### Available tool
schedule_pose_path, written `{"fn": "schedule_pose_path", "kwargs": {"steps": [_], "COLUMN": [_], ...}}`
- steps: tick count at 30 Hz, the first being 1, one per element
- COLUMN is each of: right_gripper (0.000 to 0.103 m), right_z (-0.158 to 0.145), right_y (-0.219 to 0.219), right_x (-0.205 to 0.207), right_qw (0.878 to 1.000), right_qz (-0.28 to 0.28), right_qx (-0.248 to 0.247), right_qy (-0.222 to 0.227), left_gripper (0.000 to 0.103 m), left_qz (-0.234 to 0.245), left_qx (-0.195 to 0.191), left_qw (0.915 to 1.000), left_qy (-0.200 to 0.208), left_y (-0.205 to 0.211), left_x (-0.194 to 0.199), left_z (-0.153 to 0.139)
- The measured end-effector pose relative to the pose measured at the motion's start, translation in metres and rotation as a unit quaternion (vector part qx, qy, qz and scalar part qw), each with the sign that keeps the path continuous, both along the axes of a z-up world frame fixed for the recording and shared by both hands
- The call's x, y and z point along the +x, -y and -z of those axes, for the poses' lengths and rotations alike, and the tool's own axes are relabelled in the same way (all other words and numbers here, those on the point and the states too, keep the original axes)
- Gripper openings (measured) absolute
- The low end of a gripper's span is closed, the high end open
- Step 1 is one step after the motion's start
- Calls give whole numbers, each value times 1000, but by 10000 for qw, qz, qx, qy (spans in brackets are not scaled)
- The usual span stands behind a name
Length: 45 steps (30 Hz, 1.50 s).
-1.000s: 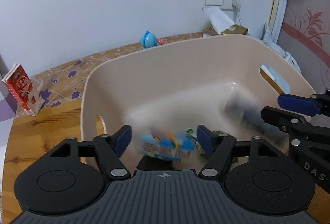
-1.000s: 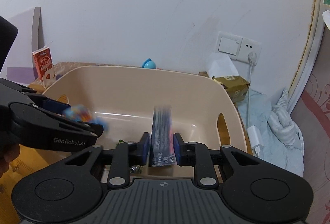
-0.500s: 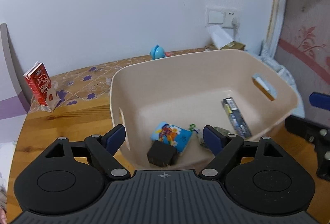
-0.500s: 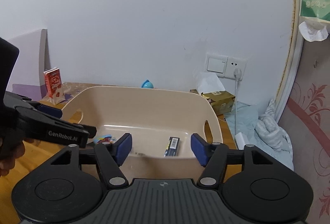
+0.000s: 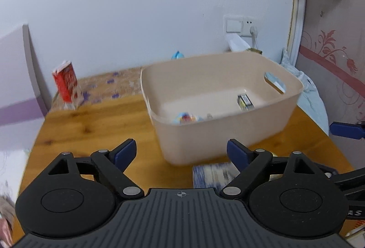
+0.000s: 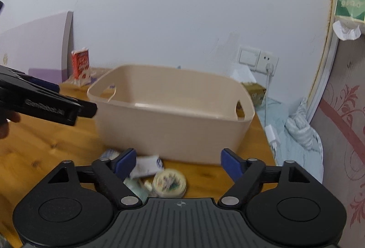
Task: Organize objects
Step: 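Lift both items into the beige bin and open both grippers, then bring both grippers back to the remaining items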
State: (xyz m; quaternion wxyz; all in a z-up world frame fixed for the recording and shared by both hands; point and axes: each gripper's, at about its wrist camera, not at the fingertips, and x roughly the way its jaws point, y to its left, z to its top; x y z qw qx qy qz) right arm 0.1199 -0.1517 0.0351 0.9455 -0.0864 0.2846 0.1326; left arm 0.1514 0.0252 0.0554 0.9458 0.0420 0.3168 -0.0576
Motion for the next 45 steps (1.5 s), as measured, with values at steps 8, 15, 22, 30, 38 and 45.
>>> {"fn": "schedule_pose_path", "kwargs": {"steps": [8,15,22,30,38,45], "right_gripper": [91,95,96,96,68,9], "right_z": [29,46,60,68,72,80], "right_y": [3,3,3,-15,-34,-46], "right_x": [-23,-34,-32,-24,-7,-3], "right_qw": [9995,9982,9970,9959,9942,9928], "right_qz": [-91,-204,-351,-675,-862,-881], "right_qx": [-156,-444,-427,-278,-114,-158], "right_qy": [-268,-357,-537,-527,-628,-799], "left_gripper": [88,88,88,88,65,23], "left_qz": [248,411,385,78,83,303], "left_qx": [-144,-293,-281,-213,-62,-93], "left_qw": [9985,9955,9933,9952,9975,9973], "left_qy": [-457,-804,-1052,-952,-696,-665], "left_y": [2,10,16,3,-7,-7], "left_x": [-37,-53,-48,-36,-28,-24], "left_z": [43,74,99,109,110,108]}}
